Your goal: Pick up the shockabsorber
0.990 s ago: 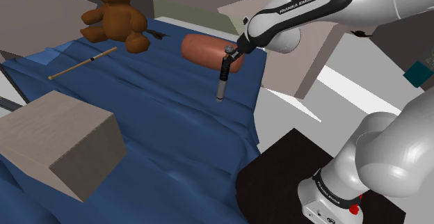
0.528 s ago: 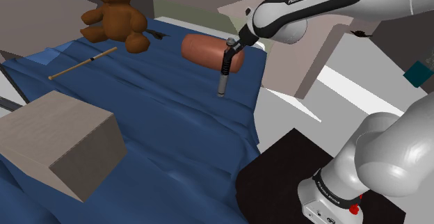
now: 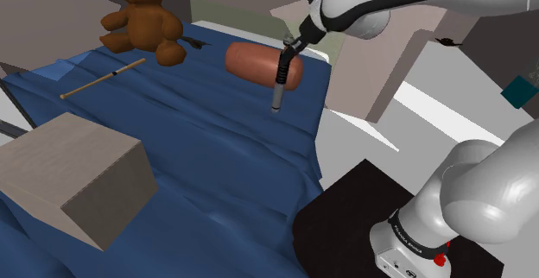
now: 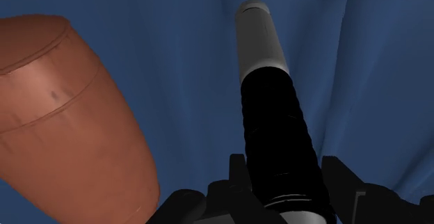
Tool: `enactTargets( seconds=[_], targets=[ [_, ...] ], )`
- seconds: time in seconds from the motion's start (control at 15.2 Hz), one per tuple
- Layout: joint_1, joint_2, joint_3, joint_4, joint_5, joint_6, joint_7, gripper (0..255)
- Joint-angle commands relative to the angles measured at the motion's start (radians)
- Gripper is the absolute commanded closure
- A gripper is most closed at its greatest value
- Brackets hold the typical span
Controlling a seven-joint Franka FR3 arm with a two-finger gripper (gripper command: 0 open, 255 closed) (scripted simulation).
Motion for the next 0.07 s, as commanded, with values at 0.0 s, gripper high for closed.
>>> enactTargets(
  seconds=[0.0],
  targets=[
    [-0.002,-0.005,0.001,0.005,-0.004,-0.01,0.004,255]
  ],
)
